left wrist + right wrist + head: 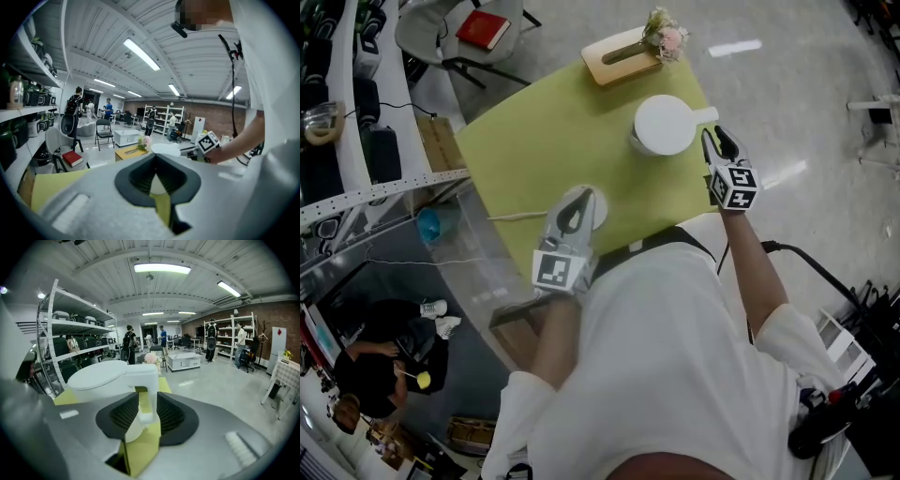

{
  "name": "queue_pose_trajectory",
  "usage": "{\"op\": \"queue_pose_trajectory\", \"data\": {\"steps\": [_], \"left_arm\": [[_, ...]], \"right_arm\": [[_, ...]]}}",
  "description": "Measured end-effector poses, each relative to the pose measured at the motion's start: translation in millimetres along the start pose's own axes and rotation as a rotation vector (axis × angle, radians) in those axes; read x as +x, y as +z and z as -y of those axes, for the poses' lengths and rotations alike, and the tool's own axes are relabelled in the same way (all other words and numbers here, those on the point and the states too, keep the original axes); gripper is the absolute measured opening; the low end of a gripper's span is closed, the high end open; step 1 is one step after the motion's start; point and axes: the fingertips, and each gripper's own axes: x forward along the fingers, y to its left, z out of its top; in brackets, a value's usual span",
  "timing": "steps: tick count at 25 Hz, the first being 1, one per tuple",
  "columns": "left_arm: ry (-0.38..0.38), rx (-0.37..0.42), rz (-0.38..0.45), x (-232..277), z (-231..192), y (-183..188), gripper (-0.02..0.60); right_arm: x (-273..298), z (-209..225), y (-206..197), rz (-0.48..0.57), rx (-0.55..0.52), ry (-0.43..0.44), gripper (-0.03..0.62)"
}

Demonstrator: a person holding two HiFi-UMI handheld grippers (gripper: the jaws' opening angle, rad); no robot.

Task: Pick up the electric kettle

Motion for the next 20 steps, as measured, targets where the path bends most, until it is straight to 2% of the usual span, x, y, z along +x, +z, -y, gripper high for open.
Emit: {"op": "queue_pose_trajectory", "data": {"steps": [6,13,20], "left_arm": [[0.002,0.007,0.014,-26.3,-1.6,4.6,0.0],[-0.01,0.022,0.019,-43.6,1.0,2.9,0.0],[-0.027,0.021,0.025,-73.1,-0.6,-1.2,0.0]], "right_arm": [[-29.0,-42.7,8.1,0.026,-0.027,0.034,0.095],[-60.8,-97.2,36.8,0.098,-0.061,0.103,0.005],[-80.5,-145.9,35.6,0.108,-0.085,0.143,0.003]]}}
